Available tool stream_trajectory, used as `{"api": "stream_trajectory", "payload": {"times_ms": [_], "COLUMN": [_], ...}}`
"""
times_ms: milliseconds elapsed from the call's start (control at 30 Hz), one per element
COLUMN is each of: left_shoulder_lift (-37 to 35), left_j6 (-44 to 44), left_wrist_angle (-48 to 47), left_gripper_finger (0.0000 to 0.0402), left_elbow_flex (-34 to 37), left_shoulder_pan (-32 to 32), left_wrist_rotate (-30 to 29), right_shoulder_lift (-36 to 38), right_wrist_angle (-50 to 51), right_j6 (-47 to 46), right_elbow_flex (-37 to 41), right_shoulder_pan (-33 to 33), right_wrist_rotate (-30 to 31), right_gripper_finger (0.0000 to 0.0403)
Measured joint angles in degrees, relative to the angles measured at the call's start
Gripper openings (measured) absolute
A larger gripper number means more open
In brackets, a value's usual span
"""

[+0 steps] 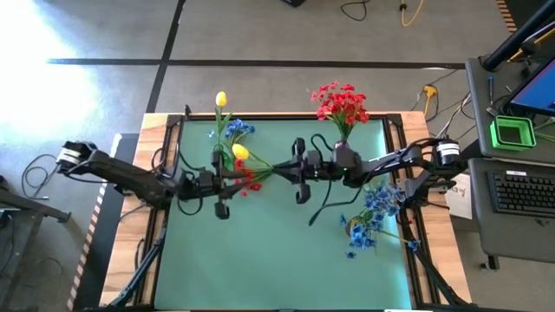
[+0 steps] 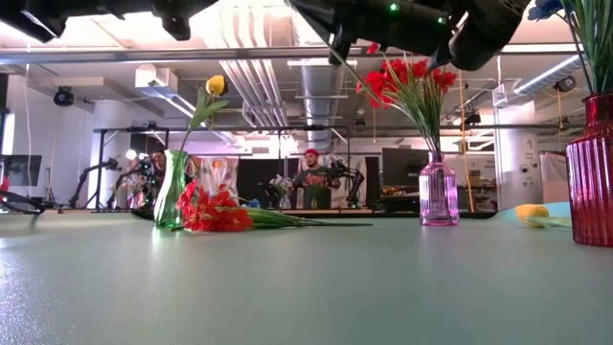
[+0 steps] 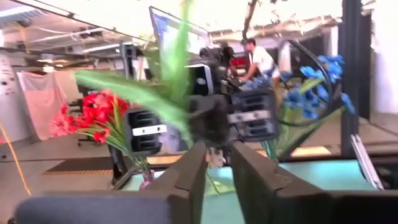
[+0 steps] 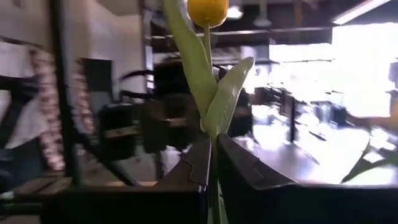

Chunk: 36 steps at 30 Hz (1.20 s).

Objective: Sort flowers into vase by color
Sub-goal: Put the left yellow tulip into the green vase

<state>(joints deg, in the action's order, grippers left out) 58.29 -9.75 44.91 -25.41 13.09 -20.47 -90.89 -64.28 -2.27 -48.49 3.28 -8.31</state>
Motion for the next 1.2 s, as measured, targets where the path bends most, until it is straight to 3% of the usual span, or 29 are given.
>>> {"api": "stream_trajectory", "payload": {"times_ms": [300, 567, 767, 1100, 1200], "left_shoulder_lift": [11.3, 18.9, 20.9, 19.4, 19.1], "left_j6": [-1.5, -2.7, -3.2, -3.4, -3.1], "left_wrist_angle": [6.6, 6.7, 6.6, 7.0, 7.0], "left_gripper_finger": [0.019, 0.0207, 0.0168, 0.0013, 0.0008], "left_elbow_flex": [-5.9, -13.0, -15.8, -14.7, -14.7], "left_shoulder_pan": [-2.4, -3.1, -3.5, -3.6, -3.7], "left_wrist_rotate": [0.0, 3.3, 3.0, 2.8, 2.0], "right_shoulder_lift": [0.0, 0.0, 0.0, 0.0, 0.0], "right_wrist_angle": [-0.8, 1.4, 3.0, 1.8, 2.1], "right_j6": [1.5, 2.4, 4.5, 6.4, 6.0], "right_elbow_flex": [-0.2, -0.2, -0.2, -0.2, -0.5], "right_shoulder_pan": [-0.8, -1.1, -1.1, -1.1, -1.2], "right_wrist_rotate": [-2.5, -2.9, -2.7, -2.7, -2.3], "right_gripper_finger": [0.0013, 0.0013, 0.0013, 0.0013, 0.0019]}}
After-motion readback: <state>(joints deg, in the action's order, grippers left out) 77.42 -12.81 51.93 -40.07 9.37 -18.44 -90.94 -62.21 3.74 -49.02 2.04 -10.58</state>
